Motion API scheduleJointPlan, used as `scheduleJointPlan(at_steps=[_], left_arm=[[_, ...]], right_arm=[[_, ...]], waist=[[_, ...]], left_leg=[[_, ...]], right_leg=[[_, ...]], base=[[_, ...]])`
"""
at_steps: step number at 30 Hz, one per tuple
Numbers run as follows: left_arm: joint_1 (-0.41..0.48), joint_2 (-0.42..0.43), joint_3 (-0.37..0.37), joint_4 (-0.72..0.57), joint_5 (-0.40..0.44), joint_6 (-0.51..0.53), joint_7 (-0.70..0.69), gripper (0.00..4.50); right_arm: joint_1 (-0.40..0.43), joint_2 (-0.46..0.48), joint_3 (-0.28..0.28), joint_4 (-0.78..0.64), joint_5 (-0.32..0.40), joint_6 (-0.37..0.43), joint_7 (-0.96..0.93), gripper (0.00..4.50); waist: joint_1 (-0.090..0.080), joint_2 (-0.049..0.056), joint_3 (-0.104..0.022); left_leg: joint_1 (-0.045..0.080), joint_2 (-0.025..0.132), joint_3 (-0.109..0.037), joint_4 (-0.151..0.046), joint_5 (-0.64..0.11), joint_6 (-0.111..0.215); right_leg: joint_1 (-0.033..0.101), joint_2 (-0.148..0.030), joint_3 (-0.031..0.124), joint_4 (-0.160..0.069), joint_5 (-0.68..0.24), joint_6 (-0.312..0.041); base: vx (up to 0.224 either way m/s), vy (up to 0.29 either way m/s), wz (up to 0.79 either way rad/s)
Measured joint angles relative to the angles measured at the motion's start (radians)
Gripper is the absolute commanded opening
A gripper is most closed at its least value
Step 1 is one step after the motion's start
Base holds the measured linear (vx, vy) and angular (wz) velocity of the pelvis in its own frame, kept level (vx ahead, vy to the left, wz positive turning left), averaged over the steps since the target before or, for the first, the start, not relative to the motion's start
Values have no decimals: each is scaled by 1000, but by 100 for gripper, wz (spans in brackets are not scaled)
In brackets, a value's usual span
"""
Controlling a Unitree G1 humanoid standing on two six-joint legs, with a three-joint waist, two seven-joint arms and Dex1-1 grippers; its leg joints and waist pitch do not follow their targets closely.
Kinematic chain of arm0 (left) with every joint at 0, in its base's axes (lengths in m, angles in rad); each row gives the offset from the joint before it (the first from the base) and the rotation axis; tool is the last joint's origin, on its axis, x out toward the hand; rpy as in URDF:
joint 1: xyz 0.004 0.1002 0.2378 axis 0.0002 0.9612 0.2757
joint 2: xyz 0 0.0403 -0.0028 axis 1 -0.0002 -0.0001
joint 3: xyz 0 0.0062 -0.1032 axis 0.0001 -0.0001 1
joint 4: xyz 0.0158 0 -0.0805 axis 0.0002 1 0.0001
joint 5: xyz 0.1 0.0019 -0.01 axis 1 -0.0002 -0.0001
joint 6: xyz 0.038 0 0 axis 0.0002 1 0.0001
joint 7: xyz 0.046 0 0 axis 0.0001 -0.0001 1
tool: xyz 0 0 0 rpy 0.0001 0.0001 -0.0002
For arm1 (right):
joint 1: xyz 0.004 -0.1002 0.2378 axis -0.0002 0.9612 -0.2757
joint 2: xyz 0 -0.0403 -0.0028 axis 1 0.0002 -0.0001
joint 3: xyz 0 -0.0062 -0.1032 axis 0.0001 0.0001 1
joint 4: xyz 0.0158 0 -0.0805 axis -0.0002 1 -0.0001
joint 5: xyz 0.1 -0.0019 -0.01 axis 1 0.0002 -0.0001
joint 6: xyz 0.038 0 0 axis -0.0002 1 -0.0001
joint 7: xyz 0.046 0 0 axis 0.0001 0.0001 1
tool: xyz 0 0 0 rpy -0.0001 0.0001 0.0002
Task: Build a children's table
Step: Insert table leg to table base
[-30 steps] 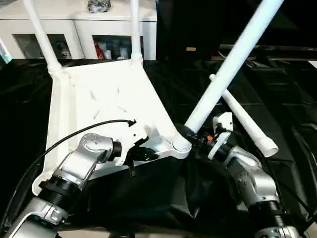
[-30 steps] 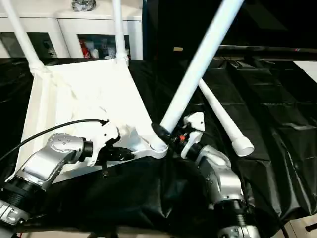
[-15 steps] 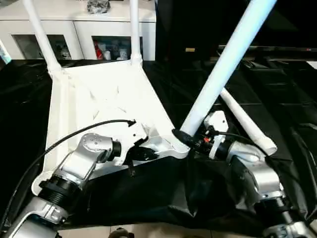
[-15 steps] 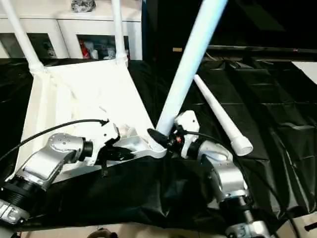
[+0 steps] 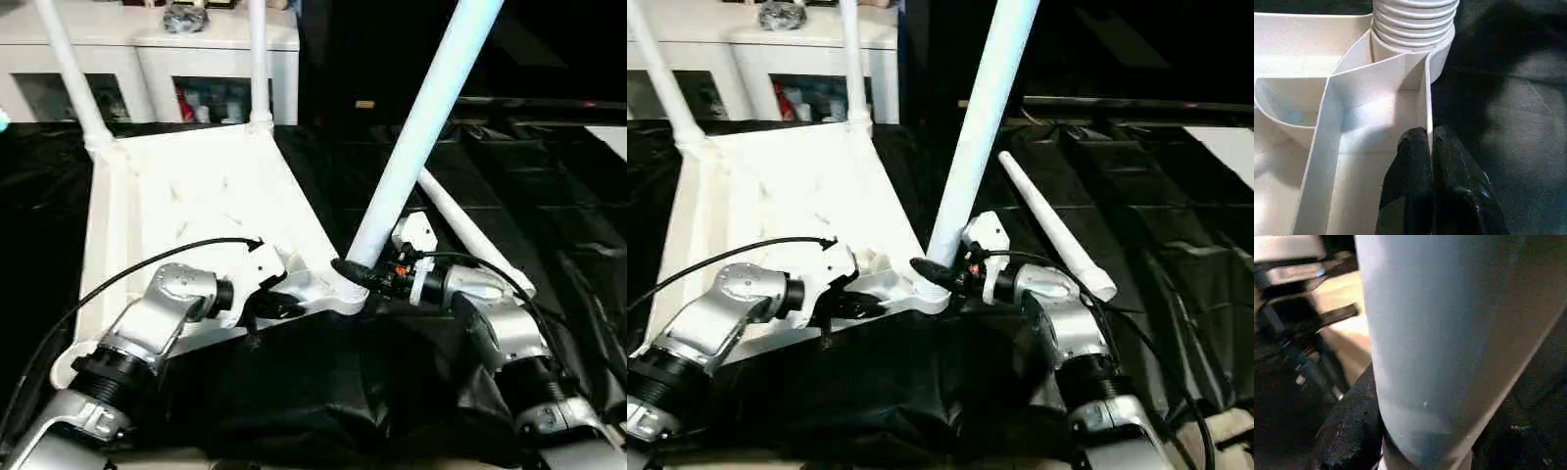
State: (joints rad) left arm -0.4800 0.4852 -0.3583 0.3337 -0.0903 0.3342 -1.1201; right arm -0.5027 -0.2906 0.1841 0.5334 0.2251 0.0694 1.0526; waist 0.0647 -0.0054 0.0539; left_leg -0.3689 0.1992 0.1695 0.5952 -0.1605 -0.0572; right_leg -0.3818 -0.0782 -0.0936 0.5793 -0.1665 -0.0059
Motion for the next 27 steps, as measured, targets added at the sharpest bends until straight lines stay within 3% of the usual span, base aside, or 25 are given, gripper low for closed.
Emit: scheduleJointPlan(at_steps=[12,17,27], left_arm=[[0,19,-8,-14,0,-10,-40,0],[8,32,-11,-53,2,0,-41,0],[8,38,-11,-58,2,-5,-71,0]], right_arm=[[-15,-6,20,-2,-4,4,66,188],[-11,-22,30,-72,-4,70,69,188],[-26,-37,41,-74,-4,75,124,188]], waist=[[12,-4,-1],[25,-5,1],[28,-5,1]], left_leg=[[0,-1,1,-7,0,0],[-1,-1,3,-11,0,0],[-1,-1,3,-14,0,-1]], right_leg=[[3,-1,1,1,1,-1],[0,-1,1,2,1,-2],[0,-1,2,5,2,-3]], base=[[0,0,0],[0,0,0],[0,0,0]])
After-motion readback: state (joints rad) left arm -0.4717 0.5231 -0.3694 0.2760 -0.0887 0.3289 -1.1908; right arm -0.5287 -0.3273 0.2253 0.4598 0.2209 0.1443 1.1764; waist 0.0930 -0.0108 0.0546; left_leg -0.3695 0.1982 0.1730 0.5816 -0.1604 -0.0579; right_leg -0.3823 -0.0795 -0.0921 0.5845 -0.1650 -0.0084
